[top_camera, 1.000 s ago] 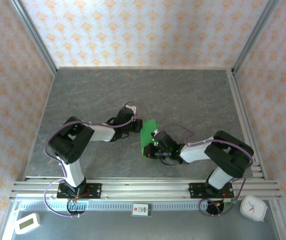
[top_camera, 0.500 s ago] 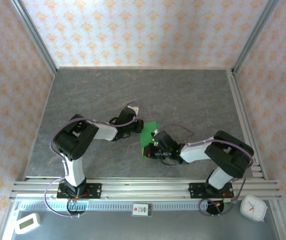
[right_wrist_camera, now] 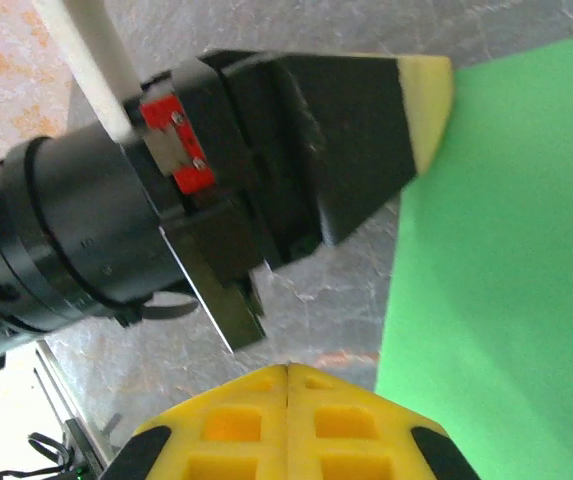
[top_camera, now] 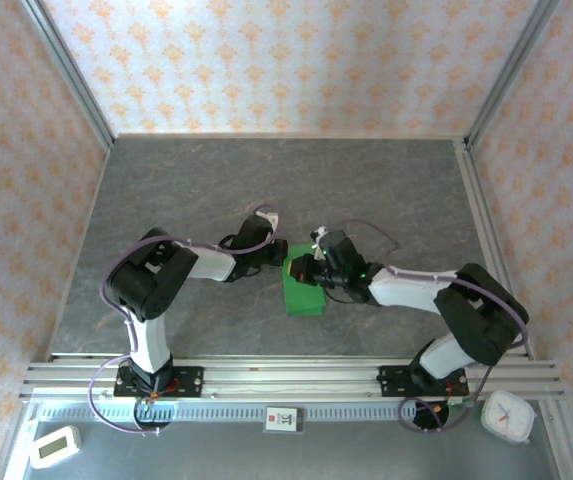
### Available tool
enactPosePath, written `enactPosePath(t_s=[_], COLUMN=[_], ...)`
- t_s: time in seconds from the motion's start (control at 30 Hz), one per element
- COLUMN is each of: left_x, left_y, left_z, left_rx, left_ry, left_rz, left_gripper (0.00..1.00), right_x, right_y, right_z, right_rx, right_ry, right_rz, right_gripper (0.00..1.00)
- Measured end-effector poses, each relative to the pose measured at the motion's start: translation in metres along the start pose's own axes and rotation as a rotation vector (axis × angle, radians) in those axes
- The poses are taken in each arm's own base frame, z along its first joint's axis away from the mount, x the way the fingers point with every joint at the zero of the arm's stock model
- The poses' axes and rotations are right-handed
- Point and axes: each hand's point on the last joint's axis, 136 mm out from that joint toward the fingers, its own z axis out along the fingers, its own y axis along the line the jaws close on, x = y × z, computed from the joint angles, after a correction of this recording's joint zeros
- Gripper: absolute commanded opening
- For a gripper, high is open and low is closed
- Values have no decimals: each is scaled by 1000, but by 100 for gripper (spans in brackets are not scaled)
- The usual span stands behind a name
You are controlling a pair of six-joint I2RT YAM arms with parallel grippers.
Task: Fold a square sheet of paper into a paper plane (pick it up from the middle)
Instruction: First fold in half a square sheet of paper at the center of the table.
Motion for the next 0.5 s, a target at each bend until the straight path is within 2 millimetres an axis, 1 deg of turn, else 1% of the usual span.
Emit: enactPosePath(t_s=[0.1,0.2,0.5], left_x=[0,-1,-3], left_y=[0,3,5], left_z=[0,0,0], left_rx=[-1,-17,-28], left_ry=[0,-7,-14], left_rz=[1,8,15], left_gripper=[0,0,0], right_x=[-2,-1,1], right_y=[0,-7,-25], right_z=[12,23,42], right_rx=[2,19,38], right_ry=[17,34,55], right_rz=[3,12,34], right_gripper=[0,0,0])
